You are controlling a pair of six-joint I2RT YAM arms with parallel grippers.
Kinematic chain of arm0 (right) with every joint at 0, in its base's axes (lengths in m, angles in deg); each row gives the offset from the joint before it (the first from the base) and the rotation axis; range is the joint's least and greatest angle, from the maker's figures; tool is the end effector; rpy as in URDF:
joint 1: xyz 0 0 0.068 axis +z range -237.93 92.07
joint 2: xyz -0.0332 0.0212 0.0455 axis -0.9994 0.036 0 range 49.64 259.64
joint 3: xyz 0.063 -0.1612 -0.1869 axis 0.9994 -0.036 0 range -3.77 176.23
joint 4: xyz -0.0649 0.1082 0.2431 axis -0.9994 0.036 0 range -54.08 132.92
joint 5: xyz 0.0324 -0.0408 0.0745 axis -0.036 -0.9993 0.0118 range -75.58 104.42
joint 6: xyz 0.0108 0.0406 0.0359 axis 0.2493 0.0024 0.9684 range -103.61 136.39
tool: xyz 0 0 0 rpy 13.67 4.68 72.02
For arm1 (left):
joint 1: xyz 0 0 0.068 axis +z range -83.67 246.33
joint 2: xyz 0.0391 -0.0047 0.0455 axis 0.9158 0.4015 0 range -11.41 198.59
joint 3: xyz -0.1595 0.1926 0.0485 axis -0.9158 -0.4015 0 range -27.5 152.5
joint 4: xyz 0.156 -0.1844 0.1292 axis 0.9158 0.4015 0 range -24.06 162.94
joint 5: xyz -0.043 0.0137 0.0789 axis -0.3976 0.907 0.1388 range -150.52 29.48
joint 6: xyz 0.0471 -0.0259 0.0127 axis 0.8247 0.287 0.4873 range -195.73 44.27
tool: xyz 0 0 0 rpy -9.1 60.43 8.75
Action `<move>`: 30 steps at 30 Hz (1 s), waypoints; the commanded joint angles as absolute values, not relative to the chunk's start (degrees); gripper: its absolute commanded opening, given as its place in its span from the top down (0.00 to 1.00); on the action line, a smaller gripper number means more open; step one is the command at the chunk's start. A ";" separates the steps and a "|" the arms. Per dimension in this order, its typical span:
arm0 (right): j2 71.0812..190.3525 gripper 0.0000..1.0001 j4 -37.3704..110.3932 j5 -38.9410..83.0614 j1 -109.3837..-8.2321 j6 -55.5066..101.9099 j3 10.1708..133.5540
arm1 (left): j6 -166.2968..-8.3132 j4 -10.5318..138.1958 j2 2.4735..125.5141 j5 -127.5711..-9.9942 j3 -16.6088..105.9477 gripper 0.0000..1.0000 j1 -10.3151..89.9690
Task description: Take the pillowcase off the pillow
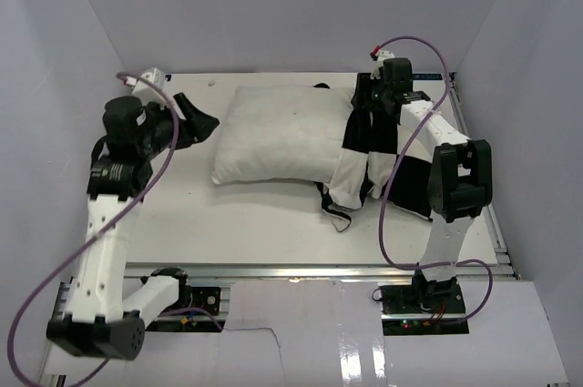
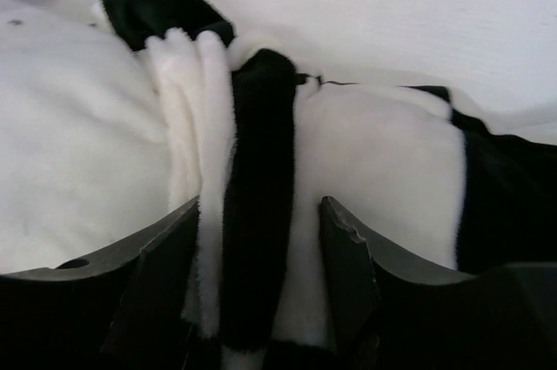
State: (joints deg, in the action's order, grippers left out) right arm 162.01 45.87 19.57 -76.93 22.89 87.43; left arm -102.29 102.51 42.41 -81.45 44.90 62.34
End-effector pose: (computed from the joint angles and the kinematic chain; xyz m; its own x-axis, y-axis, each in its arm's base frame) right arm 0.4618 0.0934 0.2453 -0.5342 0.0109 -0.8453 -0.2065 0.9679 0.1430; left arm 0.2032 -0.0275 0.4169 -0.4563 -0.3869 -0.8013 0.2234 0.8219 -0.5241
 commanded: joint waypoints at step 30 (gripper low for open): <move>158.71 0.43 47.17 20.59 -75.10 22.89 85.60 | -98.31 101.53 71.05 -61.67 45.72 1.00 52.26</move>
